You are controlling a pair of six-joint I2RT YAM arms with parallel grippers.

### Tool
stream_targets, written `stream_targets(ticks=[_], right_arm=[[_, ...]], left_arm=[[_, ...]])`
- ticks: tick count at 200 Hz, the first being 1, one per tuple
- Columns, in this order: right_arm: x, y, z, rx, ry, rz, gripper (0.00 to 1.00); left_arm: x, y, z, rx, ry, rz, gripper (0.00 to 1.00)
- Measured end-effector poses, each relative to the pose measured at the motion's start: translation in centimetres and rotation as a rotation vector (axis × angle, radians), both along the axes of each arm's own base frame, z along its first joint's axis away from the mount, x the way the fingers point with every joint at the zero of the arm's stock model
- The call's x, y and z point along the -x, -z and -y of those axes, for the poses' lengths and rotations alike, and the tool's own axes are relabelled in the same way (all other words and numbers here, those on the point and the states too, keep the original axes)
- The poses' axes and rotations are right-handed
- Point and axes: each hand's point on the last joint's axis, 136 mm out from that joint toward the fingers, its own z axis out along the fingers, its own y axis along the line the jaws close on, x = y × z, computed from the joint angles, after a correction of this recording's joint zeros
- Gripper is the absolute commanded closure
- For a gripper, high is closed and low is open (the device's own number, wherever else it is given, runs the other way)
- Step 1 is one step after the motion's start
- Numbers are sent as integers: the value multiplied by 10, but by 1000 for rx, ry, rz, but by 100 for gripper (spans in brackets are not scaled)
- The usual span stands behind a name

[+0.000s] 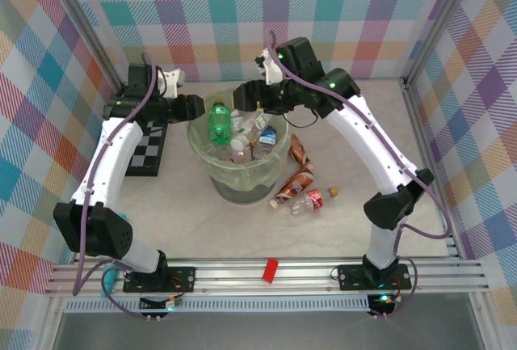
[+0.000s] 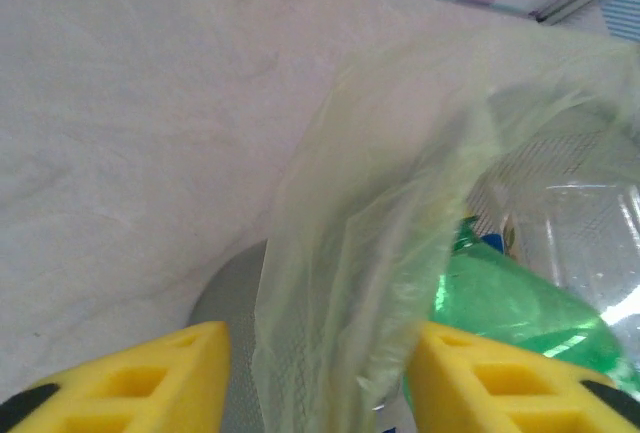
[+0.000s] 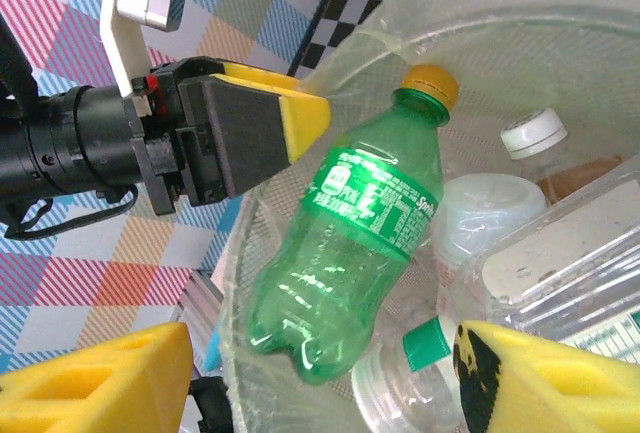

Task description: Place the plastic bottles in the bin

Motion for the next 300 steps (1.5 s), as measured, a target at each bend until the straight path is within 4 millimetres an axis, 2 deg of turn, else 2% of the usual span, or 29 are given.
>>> stream_targets(ticks=[23, 35, 65, 96, 113, 139, 175, 202, 225, 259, 287, 300], right_arm=[[5, -10, 13, 0, 12, 35, 29], [8, -11, 22, 7, 24, 38, 28], [8, 2, 50, 50, 74, 23, 28], [6, 34, 87, 112, 154, -42, 28], [5, 52, 103, 143, 189, -79, 28], [9, 74, 113, 182, 208, -122, 28], [23, 98, 132, 227, 247, -165, 28], [31, 107, 149, 231, 289, -187, 28], [35, 115, 159, 239, 316, -204, 28], [36, 127, 168, 255, 341, -229, 28], [38, 134, 173, 264, 355, -251, 28], [39, 137, 174, 265, 359, -255, 28]], left_arm=[[4, -27, -4, -5, -18, 58, 34], [7, -42, -5, -9, -23, 94, 34], [20, -71, -1, -20, -18, 154, 43], [52, -94, 39, -37, 85, 204, 52], [63, -103, 57, -50, 128, 228, 54], [72, -97, 73, -100, 166, 226, 56], [69, -65, 83, -220, 189, 167, 65], [65, -35, 74, -324, 170, 112, 74], [64, -19, 60, -406, 141, 82, 78], [60, -14, 45, -487, 93, 77, 82], [59, -10, 47, -491, 102, 69, 83], [58, -6, 51, -484, 115, 57, 79]])
